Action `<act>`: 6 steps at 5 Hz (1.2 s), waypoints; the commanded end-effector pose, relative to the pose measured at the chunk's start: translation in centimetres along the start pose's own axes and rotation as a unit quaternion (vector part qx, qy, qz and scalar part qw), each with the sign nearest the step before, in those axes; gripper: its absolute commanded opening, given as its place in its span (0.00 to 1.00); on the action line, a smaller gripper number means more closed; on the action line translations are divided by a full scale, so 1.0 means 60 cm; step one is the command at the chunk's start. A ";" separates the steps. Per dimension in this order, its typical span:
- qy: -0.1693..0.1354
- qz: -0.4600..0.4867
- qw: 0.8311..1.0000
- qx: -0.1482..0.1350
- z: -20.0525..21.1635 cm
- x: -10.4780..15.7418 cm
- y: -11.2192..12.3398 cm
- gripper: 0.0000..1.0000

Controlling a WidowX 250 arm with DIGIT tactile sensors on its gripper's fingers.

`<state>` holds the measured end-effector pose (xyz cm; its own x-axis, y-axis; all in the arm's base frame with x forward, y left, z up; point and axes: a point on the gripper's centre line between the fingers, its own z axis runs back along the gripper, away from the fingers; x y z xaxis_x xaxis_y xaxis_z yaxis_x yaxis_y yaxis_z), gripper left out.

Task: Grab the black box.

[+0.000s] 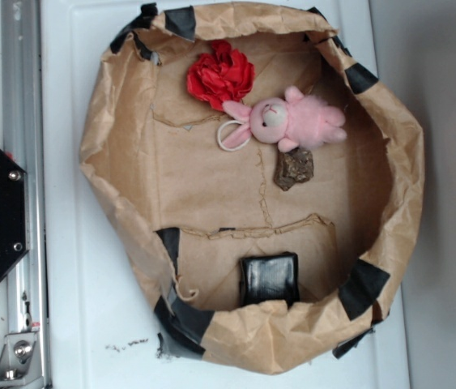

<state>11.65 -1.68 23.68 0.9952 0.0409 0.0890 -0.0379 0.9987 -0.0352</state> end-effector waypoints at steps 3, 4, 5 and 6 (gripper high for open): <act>-0.034 -0.004 0.999 -0.017 -0.025 0.135 -0.040 1.00; -0.034 -0.030 0.998 -0.042 -0.038 0.161 -0.042 1.00; -0.033 -0.089 0.993 -0.065 -0.066 0.178 -0.032 1.00; -0.049 -0.145 0.986 -0.061 -0.107 0.200 -0.026 1.00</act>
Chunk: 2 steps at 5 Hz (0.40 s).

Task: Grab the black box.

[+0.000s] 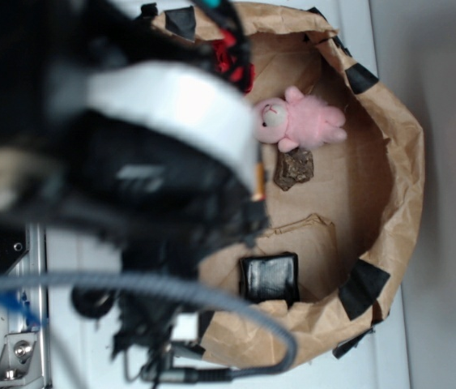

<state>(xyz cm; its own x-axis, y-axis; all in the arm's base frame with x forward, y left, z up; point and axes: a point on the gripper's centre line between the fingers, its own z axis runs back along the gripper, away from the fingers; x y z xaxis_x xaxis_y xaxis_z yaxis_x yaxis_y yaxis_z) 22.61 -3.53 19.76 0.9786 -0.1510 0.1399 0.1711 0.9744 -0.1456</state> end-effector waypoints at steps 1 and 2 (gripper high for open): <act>-0.065 -0.090 0.994 0.020 -0.055 0.053 0.041 1.00; -0.099 -0.106 0.989 0.035 -0.081 0.063 0.055 1.00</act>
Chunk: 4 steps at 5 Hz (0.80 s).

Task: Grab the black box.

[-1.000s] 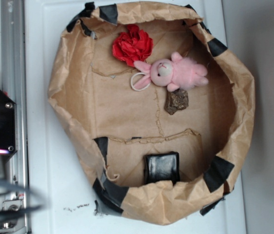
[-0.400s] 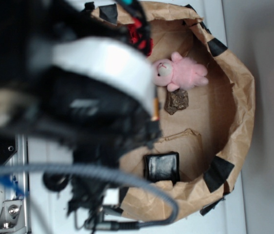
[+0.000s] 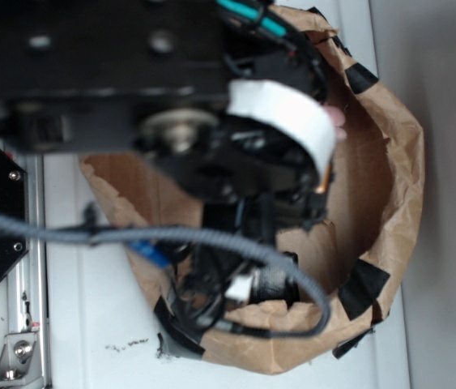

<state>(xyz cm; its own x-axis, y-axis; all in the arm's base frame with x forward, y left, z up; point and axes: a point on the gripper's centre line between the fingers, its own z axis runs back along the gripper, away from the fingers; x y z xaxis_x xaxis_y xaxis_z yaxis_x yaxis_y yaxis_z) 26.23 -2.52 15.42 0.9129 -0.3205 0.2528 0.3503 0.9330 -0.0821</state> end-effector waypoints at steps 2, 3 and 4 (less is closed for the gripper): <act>-0.050 -0.011 0.998 0.026 -0.008 0.013 0.020 1.00; -0.050 -0.011 0.998 0.026 -0.008 0.013 0.020 1.00; -0.030 -0.032 0.999 0.030 -0.047 0.041 0.042 1.00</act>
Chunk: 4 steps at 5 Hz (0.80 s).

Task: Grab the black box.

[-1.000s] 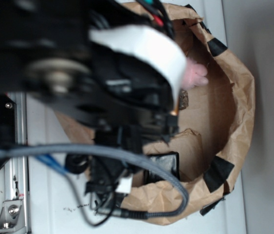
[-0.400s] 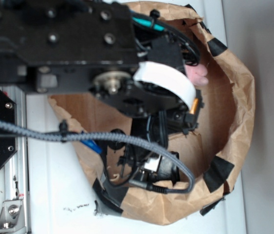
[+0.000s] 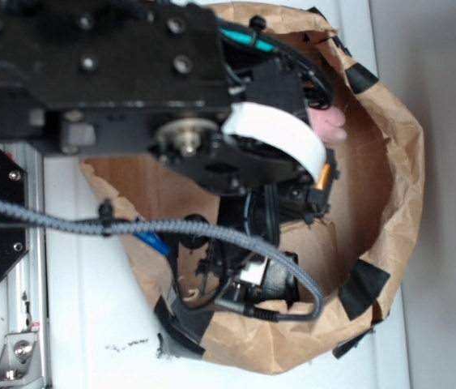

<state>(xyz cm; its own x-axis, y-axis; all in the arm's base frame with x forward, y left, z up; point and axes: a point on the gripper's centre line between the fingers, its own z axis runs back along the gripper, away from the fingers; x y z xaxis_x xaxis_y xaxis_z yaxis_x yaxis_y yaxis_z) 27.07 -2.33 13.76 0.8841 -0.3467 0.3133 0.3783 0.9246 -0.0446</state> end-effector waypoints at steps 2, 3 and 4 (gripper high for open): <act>0.070 -0.112 0.991 0.011 -0.066 0.043 -0.001 1.00; 0.084 -0.157 0.984 0.003 -0.078 0.026 -0.016 1.00; 0.060 -0.219 0.974 0.004 -0.095 0.003 -0.017 1.00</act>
<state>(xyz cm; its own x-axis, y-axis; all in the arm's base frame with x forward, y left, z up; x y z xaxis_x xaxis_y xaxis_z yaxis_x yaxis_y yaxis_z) 27.91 -3.83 6.26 0.6722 -0.7276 0.1370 0.7320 0.6808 0.0241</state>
